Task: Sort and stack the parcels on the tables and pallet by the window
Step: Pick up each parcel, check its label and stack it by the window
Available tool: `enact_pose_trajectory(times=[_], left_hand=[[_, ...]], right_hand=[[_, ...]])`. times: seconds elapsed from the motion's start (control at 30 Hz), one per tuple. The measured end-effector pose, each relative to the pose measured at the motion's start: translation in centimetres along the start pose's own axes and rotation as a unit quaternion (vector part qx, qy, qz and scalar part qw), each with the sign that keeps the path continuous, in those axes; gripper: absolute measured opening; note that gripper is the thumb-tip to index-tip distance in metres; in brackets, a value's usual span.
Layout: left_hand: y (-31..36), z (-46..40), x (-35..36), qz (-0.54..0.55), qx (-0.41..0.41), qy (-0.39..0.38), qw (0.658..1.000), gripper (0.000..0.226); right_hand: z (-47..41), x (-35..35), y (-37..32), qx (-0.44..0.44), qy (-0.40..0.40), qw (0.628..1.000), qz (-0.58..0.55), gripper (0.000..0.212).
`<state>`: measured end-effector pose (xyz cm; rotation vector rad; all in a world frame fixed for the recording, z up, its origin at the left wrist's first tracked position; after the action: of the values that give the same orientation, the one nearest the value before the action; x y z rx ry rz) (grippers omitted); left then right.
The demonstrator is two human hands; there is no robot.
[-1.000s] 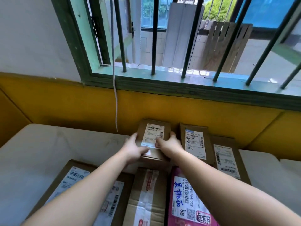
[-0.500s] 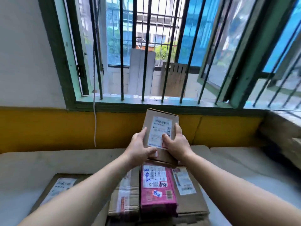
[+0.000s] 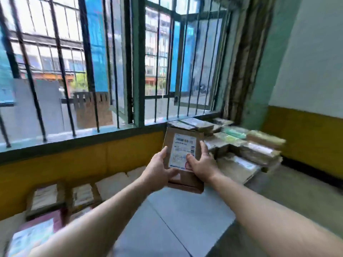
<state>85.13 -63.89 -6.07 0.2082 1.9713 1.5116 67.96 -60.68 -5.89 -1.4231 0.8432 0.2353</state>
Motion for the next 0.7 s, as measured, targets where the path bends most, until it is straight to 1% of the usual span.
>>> enact_pose_trajectory(times=[0.07,0.17,0.23,0.3,0.37,0.43,0.53,0.7], left_hand=[[2.8,-2.9,7.0,-0.015,0.02,-0.037,0.999,0.068],[6.4,-6.8,16.7,-0.034,0.055,-0.078,0.995,0.071],[8.6,-8.7,21.8,-0.038,0.051,-0.102,0.993,0.07],[10.3,-10.5,25.8,-0.052,0.053,-0.125,0.989,0.068],[11.2,-12.5,28.9,-0.064,0.058,-0.136,0.987,0.073],[11.7,-14.4,31.0,-0.077,0.061,-0.145,0.985,0.073],[11.5,-18.0,33.1,-0.086,0.063,-0.149,0.983,0.064],[10.8,-25.3,34.5,-0.071,0.072,-0.16,0.982,0.06]], right_hand=[[-0.4,-6.5,5.2,0.03,0.028,0.999,0.013,0.082],[-0.3,-15.2,12.2,0.067,0.066,0.995,0.019,0.082],[-0.1,-19.9,16.0,0.087,0.088,0.992,0.003,0.083],[-0.2,-23.2,19.0,0.097,0.1,0.99,-0.014,0.089],[-1.0,-25.7,21.6,0.102,0.115,0.988,-0.028,0.096],[-2.0,-27.5,23.4,0.112,0.127,0.985,-0.032,0.092],[-4.6,-29.0,25.7,0.115,0.135,0.984,-0.024,0.083],[-11.5,-30.4,28.2,0.115,0.141,0.983,-0.015,0.084]])
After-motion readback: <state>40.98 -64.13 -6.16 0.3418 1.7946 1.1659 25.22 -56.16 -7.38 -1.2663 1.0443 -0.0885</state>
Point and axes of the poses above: each hand's wrist, its own z-axis away from the middle knuckle, its own x-axis out of the palm, y = z × x, the point moved 4 cm from there along -z, towards the middle knuckle, and after that the axes turned 7 degrees about -y, right-handed, at the moved point
